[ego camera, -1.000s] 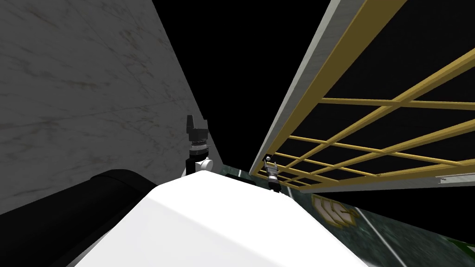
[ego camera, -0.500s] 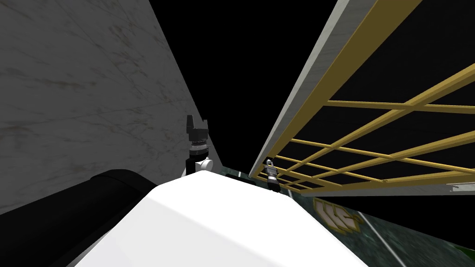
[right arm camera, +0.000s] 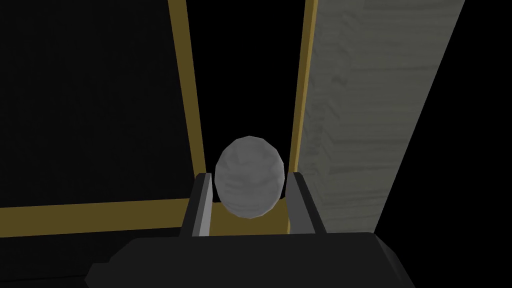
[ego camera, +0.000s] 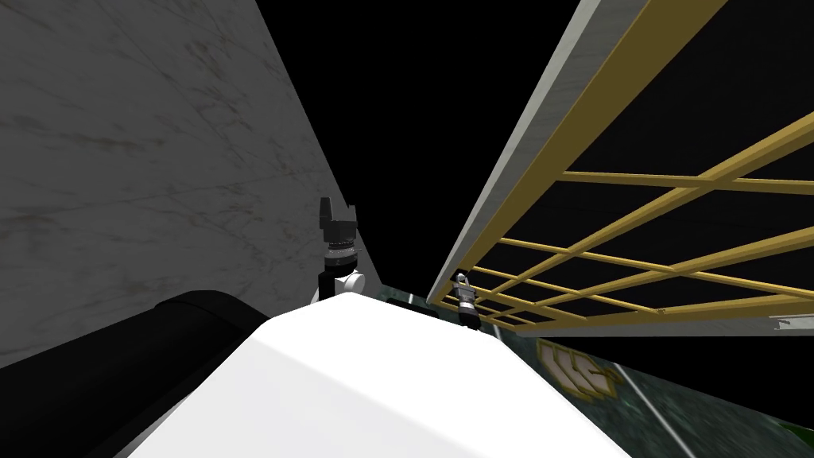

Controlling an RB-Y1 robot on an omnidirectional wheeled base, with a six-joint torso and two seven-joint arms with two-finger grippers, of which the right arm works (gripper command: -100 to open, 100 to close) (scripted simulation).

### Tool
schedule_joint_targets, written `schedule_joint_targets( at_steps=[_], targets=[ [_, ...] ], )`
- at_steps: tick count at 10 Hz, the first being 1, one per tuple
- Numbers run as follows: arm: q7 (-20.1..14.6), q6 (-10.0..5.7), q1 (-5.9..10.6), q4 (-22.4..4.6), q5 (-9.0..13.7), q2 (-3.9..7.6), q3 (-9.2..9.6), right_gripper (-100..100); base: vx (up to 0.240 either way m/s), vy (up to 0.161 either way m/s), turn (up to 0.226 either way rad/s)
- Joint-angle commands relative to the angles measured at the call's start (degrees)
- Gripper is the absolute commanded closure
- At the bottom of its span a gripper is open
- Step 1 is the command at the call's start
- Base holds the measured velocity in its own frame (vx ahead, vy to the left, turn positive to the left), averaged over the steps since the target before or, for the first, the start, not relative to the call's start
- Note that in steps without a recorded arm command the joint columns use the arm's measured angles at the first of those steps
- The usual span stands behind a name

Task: Pull the door open

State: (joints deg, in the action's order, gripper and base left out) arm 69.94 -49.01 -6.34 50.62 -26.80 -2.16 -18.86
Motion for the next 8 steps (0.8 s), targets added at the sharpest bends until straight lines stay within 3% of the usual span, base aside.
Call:
schedule_joint_targets(
  at_steps=[1,8],
  targets=[
    [-1.65,0.01,0.0,-0.17,0.59,0.32,0.04,100,-0.075,-0.016,0.038],
    [-11.89,-0.04,0.49,-0.96,4.5,2.1,0.94,100,-0.093,-0.001,0.037]
  ],
)
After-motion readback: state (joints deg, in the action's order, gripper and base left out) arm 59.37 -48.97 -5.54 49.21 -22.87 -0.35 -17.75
